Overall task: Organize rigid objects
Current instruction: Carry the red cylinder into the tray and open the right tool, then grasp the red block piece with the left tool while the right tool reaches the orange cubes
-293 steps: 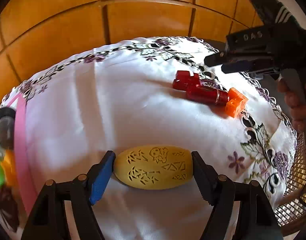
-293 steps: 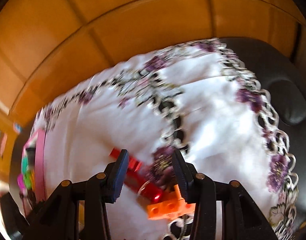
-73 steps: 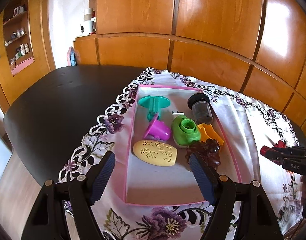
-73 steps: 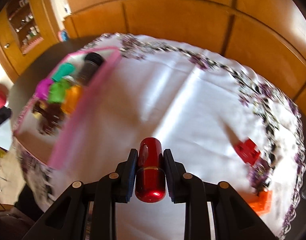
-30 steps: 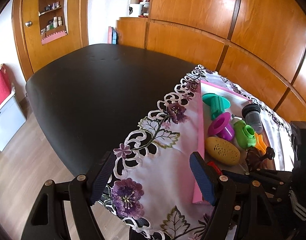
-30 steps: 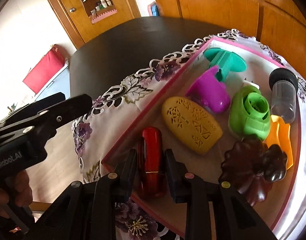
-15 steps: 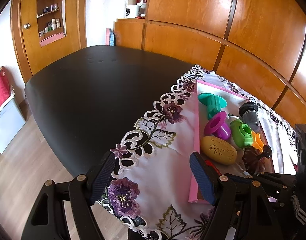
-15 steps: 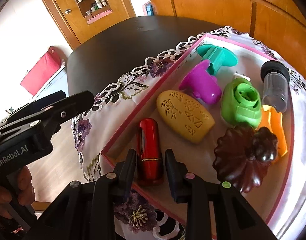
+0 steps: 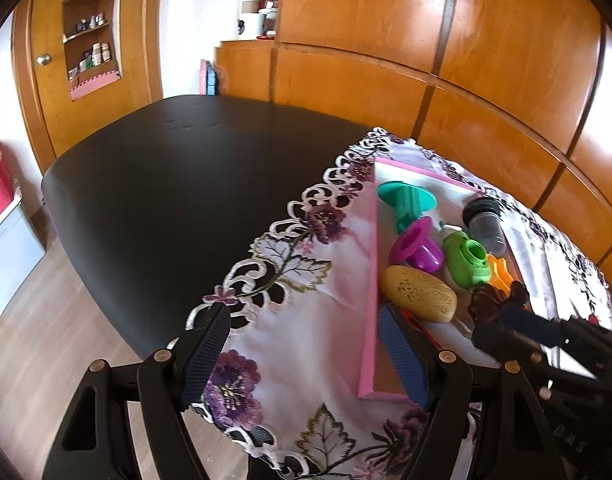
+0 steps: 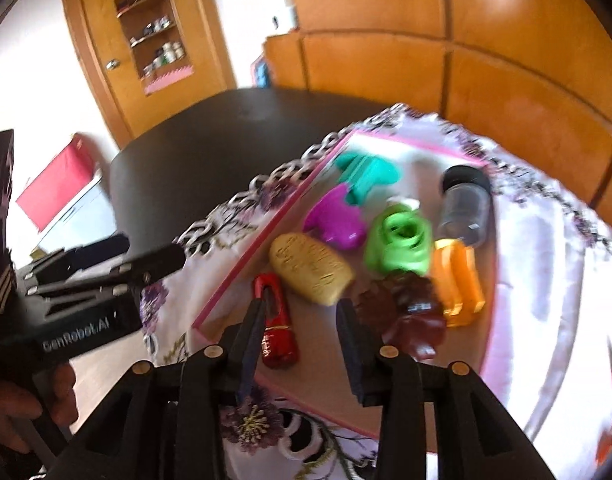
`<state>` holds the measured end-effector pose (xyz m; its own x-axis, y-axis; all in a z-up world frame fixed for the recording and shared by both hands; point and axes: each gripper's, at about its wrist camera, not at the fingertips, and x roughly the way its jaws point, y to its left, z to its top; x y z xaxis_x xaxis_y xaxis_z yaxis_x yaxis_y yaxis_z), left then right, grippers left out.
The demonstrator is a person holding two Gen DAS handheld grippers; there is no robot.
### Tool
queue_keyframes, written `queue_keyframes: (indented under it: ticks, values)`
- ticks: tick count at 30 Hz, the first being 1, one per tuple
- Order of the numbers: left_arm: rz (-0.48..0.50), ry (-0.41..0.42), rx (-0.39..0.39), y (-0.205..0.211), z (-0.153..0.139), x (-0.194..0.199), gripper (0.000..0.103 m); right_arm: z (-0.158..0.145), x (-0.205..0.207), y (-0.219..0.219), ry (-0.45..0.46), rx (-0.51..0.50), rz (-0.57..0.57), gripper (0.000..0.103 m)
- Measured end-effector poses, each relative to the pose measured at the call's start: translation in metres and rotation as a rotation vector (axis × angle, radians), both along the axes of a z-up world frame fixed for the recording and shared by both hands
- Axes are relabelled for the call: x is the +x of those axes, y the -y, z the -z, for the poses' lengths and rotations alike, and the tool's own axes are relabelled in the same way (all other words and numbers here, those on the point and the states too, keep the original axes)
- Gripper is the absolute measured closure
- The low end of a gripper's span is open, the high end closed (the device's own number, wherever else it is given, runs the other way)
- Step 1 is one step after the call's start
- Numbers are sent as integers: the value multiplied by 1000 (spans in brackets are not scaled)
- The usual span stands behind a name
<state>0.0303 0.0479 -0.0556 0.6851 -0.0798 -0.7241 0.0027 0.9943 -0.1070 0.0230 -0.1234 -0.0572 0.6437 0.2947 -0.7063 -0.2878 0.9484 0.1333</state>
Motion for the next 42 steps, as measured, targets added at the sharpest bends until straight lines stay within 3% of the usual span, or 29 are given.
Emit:
queue_keyframes:
  ticks: [9,30,42]
  values:
    - [76,16,29,28,-3,-8,26,-9,-13,25,80,-47,145,65]
    - [228,46,97,83,-12,-20,26,-11,-19,107,69,-45,322,64]
    - [288,53,129,108,-17,-24,26,-29,-29,189,98,-92,475,64]
